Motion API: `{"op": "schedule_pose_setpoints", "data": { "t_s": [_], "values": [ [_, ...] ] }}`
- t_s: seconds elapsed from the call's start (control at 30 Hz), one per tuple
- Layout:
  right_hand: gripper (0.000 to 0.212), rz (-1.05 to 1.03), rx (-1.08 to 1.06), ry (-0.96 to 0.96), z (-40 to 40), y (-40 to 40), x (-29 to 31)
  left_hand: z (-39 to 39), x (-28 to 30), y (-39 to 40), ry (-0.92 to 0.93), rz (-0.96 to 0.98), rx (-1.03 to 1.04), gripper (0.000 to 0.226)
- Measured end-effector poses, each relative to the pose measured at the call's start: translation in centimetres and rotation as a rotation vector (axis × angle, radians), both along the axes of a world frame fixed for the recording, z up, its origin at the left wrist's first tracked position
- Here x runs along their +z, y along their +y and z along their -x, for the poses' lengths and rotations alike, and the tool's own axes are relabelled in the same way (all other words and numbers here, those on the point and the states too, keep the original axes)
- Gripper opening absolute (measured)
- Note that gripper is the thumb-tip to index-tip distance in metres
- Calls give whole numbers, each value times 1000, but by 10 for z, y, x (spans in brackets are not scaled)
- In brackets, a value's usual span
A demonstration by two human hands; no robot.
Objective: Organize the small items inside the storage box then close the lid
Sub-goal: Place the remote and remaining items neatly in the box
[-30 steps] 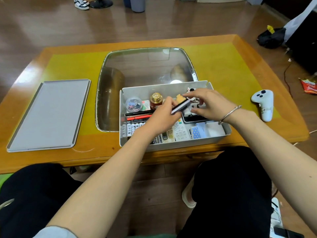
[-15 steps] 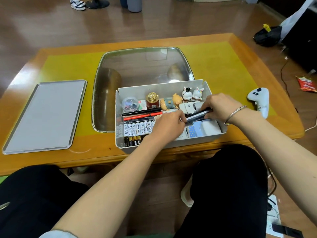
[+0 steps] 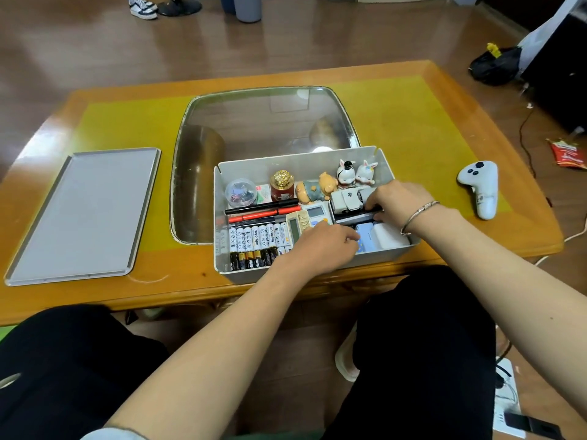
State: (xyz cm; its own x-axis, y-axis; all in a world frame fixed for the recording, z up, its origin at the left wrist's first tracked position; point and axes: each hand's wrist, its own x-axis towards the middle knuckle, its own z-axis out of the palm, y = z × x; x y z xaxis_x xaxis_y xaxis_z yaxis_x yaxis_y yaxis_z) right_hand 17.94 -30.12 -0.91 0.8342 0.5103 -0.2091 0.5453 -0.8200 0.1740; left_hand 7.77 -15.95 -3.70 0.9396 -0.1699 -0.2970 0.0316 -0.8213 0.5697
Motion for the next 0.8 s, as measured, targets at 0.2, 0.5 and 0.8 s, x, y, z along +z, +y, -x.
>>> {"op": "schedule_pose_setpoints", "data": {
  "t_s": [0.2,0.5,0.8],
  "values": [
    [23,40,-21,-21,1,8,-1,3,-5,2,-140,21,188,31],
    [33,156,21,-8,4,6,5,-3,-11,3,-89,-219,55,53],
    [21,200,-41,12,8,12,5,-7,-13,5,-27,-248,-34,61]
  ]
}}
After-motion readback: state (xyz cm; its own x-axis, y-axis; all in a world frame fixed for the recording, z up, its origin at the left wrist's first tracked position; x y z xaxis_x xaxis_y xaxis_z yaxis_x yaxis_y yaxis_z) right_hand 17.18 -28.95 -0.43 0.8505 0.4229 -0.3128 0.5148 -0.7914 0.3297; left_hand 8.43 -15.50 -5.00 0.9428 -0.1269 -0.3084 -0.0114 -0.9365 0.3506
